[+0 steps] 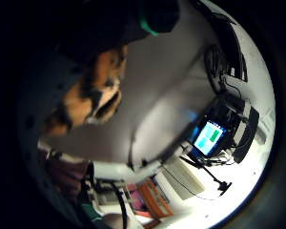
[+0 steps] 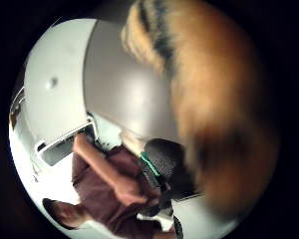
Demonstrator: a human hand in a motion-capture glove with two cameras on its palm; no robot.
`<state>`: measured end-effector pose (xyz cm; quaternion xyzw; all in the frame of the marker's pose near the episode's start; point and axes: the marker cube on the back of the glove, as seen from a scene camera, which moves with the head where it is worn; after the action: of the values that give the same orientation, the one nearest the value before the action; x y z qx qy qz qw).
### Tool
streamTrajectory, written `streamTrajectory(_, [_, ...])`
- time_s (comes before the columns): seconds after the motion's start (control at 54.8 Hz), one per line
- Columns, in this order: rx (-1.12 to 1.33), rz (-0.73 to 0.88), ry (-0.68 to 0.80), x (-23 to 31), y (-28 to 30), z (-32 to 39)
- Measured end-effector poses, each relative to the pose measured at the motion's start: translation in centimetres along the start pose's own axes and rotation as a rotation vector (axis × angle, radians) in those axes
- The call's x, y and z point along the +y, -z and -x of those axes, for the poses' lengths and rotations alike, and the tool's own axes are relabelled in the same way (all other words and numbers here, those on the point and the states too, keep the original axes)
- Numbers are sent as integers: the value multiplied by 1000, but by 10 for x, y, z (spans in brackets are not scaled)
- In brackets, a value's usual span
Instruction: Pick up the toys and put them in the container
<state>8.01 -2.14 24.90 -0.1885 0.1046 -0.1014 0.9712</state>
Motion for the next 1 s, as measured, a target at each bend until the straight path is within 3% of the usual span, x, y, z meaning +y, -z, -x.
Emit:
streamTrajectory(0.164, [38,-335,44,-15,-15,-3])
streamTrajectory(0.347, [-12,-414,21,-35,-7,1])
streamTrajectory(0.457, [-46,-380,0,-46,0,5])
streamTrajectory(0.676, [-111,-47,8,-50,44,23])
streamTrajectory(1.004, [17,-233,62,-20,230,80])
